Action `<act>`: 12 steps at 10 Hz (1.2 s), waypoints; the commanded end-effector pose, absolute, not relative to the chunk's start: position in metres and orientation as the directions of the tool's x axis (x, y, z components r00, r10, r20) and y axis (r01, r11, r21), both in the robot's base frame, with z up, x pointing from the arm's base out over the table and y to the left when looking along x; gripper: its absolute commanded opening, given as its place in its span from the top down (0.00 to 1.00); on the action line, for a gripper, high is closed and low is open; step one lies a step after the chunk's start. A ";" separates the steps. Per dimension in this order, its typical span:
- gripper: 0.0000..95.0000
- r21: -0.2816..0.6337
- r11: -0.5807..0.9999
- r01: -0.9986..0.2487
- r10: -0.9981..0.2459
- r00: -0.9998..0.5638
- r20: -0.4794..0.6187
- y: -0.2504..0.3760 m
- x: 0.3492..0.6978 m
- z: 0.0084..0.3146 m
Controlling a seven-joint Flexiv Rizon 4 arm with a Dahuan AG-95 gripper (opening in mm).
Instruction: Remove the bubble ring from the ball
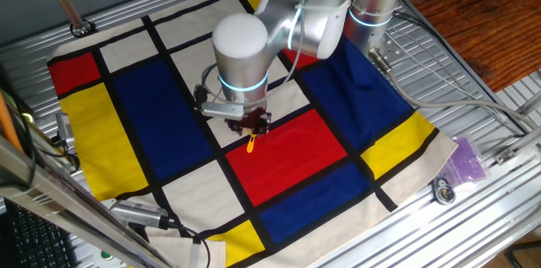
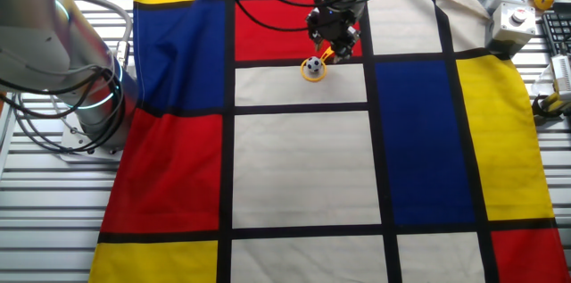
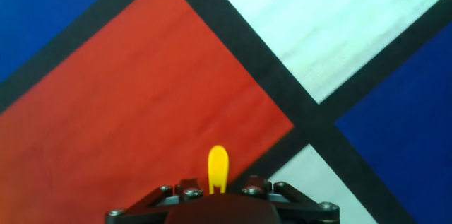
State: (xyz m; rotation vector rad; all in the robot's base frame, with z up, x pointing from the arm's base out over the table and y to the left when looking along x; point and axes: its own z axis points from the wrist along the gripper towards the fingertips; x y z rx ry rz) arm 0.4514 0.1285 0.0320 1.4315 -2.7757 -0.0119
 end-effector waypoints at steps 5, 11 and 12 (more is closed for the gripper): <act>0.60 0.010 0.565 -0.825 -0.825 -0.565 0.005 0.120 0.441 0.027; 0.60 0.007 0.561 -0.828 -0.828 -0.561 0.007 0.117 0.432 0.026; 0.60 0.006 0.562 -0.827 -0.827 -0.562 0.007 0.117 0.432 0.025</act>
